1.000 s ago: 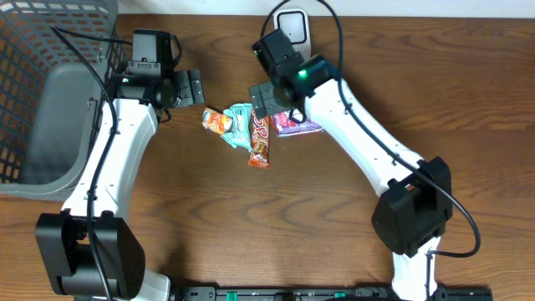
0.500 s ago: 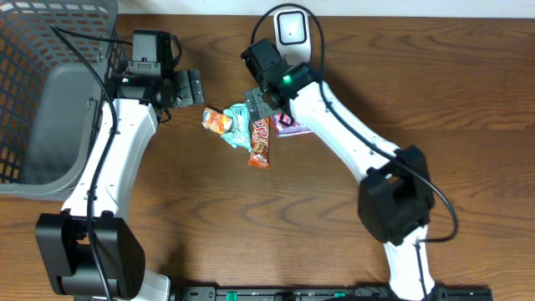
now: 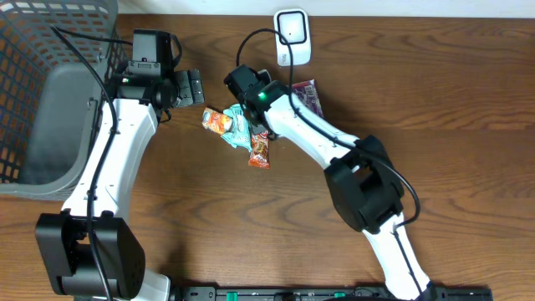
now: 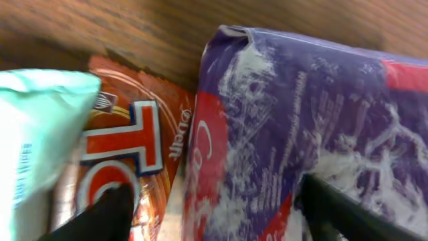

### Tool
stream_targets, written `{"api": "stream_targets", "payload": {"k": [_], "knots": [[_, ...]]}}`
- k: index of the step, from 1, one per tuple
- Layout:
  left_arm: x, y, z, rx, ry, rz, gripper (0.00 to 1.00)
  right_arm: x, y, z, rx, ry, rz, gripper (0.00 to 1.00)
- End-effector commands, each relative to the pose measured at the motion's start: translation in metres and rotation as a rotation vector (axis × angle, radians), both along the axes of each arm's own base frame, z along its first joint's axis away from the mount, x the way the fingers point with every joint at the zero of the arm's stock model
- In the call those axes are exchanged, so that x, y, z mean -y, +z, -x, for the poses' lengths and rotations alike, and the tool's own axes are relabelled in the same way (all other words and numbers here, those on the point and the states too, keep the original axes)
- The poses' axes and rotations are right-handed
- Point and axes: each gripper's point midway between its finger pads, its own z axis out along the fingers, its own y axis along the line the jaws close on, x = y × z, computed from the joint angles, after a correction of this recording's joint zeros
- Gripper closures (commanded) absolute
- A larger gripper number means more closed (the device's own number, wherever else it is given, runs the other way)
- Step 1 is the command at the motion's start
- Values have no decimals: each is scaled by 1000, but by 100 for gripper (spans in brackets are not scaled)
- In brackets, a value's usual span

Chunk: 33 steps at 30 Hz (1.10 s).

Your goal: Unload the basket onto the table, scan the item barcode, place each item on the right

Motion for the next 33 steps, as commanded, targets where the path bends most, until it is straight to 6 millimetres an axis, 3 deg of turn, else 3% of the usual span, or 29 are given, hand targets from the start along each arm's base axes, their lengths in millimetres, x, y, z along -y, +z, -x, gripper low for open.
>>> {"api": "stream_targets", "payload": {"k": [1, 3, 6, 8, 9, 13, 18, 24, 30, 33], "knots": [[-4, -5, 1, -14, 2, -14, 2, 8, -20, 2, -7, -17, 68, 43], [-4, -5, 1, -14, 2, -14, 2, 10, -22, 4, -18, -21, 76, 62], [-4, -5, 1, -14, 2, -14, 2, 11, -21, 2, -15, -32, 70, 76], [-4, -5, 1, -14, 2, -14, 2, 14, -19, 1, -17, -45, 64, 97], [-4, -5, 1, -14, 2, -14, 2, 16, -17, 1, -19, -55, 57, 99], [-4, -5, 1, -14, 2, -14, 2, 18, -4, 2, -66, -65, -22, 99], [-4, -5, 1, -14, 2, -14, 2, 14, 32, -3, -110, -68, -223, 99], [-4, -5, 1, -14, 2, -14, 2, 21, 93, -9, -200, -10, -586, 99], [-4, -5, 1, -14, 1, -14, 2, 29, 117, -9, -335, 29, -901, 99], [-4, -5, 1, -14, 2, -14, 2, 30, 139, -6, -400, 82, -1087, 99]]}}
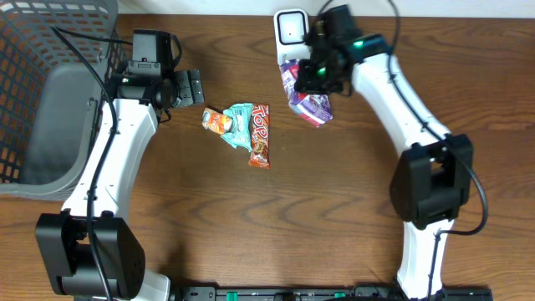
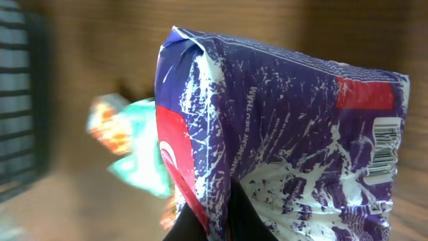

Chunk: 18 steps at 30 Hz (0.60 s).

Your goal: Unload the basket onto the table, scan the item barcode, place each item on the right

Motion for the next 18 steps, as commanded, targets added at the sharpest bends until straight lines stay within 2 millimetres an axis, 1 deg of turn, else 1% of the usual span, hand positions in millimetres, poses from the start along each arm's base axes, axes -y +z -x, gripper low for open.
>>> {"api": "stream_targets", "payload": {"k": [1, 4, 6, 8, 11, 18], "knots": [[-4, -5, 1, -14, 2, -14, 2, -23, 47, 19, -69, 142, -382, 99], [-4, -5, 1, -14, 2, -14, 2, -18, 61, 19, -83, 154, -479, 99], [-4, -5, 1, -14, 2, -14, 2, -16, 64, 20, -95, 157, -510, 99], [-4, -5, 1, -14, 2, -14, 2, -18, 66, 26, -129, 167, -556, 98], [-4, -5, 1, -14, 2, -14, 2, -18, 55, 31, -199, 127, -564, 99], [-4, -5, 1, -14, 2, -14, 2, -18, 9, 37, -331, 18, -603, 99]]}}
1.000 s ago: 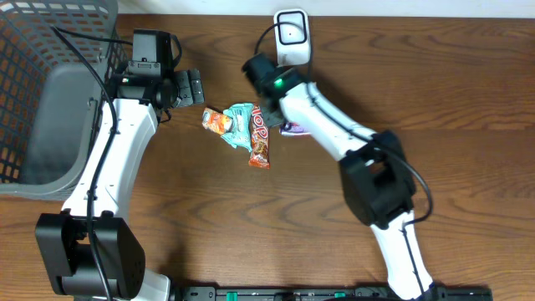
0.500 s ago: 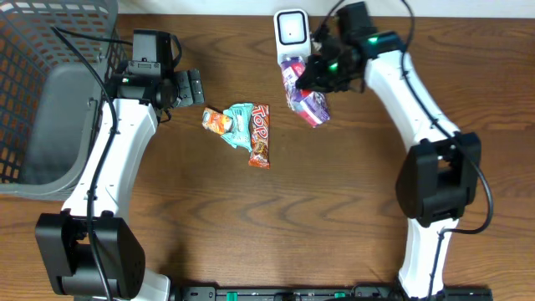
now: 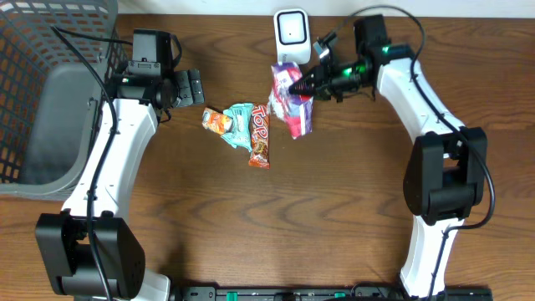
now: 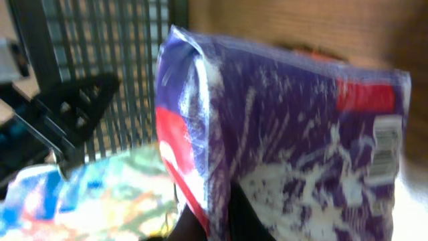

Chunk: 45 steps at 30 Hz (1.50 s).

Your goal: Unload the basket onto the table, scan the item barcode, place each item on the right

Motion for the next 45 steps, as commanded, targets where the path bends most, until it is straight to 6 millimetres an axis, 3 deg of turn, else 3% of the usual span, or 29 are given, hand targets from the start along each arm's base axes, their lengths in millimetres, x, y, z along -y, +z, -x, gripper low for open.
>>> {"api": "stream_targets", "payload": {"k": [1, 6, 10, 12, 15, 19, 23, 29, 34, 38, 41, 45], "knots": [[-4, -5, 1, -14, 1, -14, 2, -4, -13, 11, -155, -42, -79, 99], [-4, -5, 1, -14, 2, -14, 2, 12, -46, 2, -146, -124, -78, 99], [-4, -5, 1, -14, 2, -14, 2, 34, -60, -13, -94, -196, 8, 98], [-4, -5, 1, -14, 2, -14, 2, 45, -64, -20, -63, -231, 55, 87], [-4, -5, 1, -14, 2, -14, 2, 66, -73, -29, -34, -287, 139, 63], [-4, -5, 1, -14, 1, -14, 2, 87, -77, -28, -33, -334, 236, 56], [-4, -5, 1, -14, 2, -14, 2, 106, -70, -26, 13, -370, 372, 36], [-4, -5, 1, -14, 2, -14, 2, 144, -38, -21, 109, -460, 603, 20], [-4, -5, 1, -14, 2, -14, 2, 156, -16, -19, 183, -473, 663, 20], [-4, -5, 1, -14, 2, -14, 2, 155, -19, -19, 213, -436, 677, 19], [-4, -5, 1, -14, 2, -14, 2, 155, -24, -18, 235, -395, 693, 28], [-4, -5, 1, -14, 2, -14, 2, 154, -36, -18, 213, -383, 698, 6]]}}
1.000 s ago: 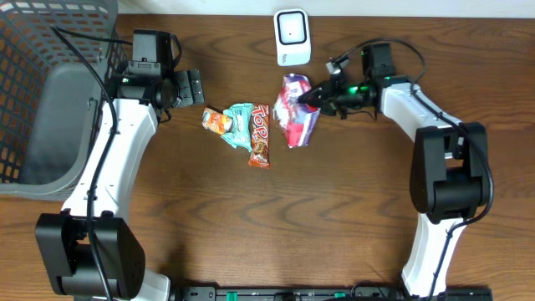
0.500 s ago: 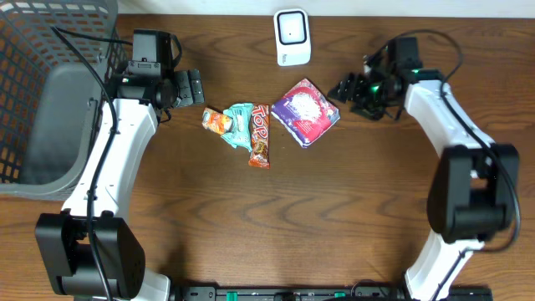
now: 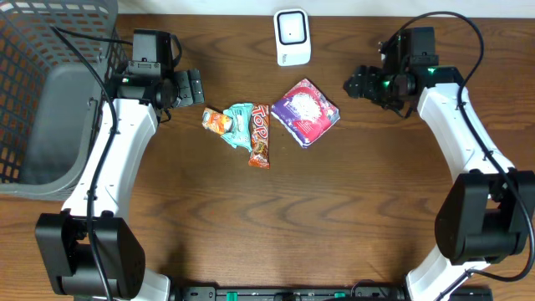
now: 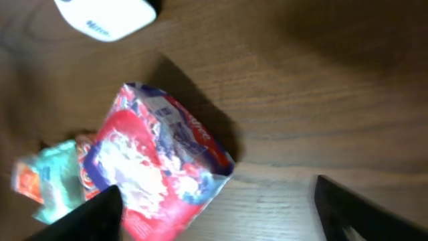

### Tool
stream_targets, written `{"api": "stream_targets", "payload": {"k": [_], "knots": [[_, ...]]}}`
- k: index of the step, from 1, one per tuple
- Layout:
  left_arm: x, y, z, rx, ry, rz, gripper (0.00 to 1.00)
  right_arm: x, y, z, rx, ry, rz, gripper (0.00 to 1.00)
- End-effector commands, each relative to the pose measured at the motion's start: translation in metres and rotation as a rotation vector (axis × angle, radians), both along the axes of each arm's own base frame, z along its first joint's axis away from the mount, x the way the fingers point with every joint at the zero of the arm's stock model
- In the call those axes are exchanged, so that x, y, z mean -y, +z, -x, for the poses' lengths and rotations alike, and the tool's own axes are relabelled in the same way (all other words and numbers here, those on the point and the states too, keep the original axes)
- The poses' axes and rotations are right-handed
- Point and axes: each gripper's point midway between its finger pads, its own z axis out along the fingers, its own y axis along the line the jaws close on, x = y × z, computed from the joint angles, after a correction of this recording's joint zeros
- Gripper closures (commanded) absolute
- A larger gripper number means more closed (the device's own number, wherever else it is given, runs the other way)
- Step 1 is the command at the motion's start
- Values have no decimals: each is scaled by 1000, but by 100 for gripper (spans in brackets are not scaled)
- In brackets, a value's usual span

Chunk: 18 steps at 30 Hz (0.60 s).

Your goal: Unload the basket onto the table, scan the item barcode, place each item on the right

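The purple and red snack packet (image 3: 305, 113) lies flat on the wooden table, below and slightly right of the white barcode scanner (image 3: 292, 36). In the right wrist view the packet (image 4: 157, 167) sits left of centre and the scanner (image 4: 103, 17) shows at the top edge. My right gripper (image 3: 361, 84) is open to the right of the packet and holds nothing. Its two dark fingers (image 4: 361, 214) stand wide apart around bare wood, the gripper (image 4: 221, 221) clear of the packet. My left gripper (image 3: 192, 86) hovers open left of the snack pile.
A small orange packet (image 3: 216, 121), a teal packet (image 3: 238, 124) and a red bar (image 3: 260, 135) lie together left of the purple packet. A grey mesh basket (image 3: 50, 92) stands at the far left. The scanner's cable runs off the back edge.
The right gripper was shut on the purple packet, holding it tilted in the air near the scanner. Now the packet lies on the table, and the gripper is open and further right.
My right gripper was first down at the snack pile, at the purple packet. Then it held that packet up just below the scanner, then a little further left and tilted. Now the packet rests on the table, released. The left arm stayed still throughout.
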Motion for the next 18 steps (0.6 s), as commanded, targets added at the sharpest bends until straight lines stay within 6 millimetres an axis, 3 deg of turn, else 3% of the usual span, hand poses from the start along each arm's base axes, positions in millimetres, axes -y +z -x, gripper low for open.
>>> {"api": "stream_targets", "payload": {"k": [1, 4, 9, 15, 17, 18], "knots": [[-4, -5, 1, -14, 2, -14, 2, -2, -20, -1, -19, 51, 38, 4], [-4, -5, 1, -14, 2, -14, 2, -17, -28, -4, -2, 134, 2, 4], [-4, -5, 1, -14, 2, -14, 2, -60, -40, -15, 85, 342, -168, 4], [-4, -5, 1, -14, 2, -14, 2, -76, -78, -24, 92, 409, -250, 4], [-4, -5, 1, -14, 2, -14, 2, -85, -88, -19, 91, 463, -310, 8], [-4, -5, 1, -14, 2, -14, 2, -91, -95, -13, 78, 496, -357, 15]]}}
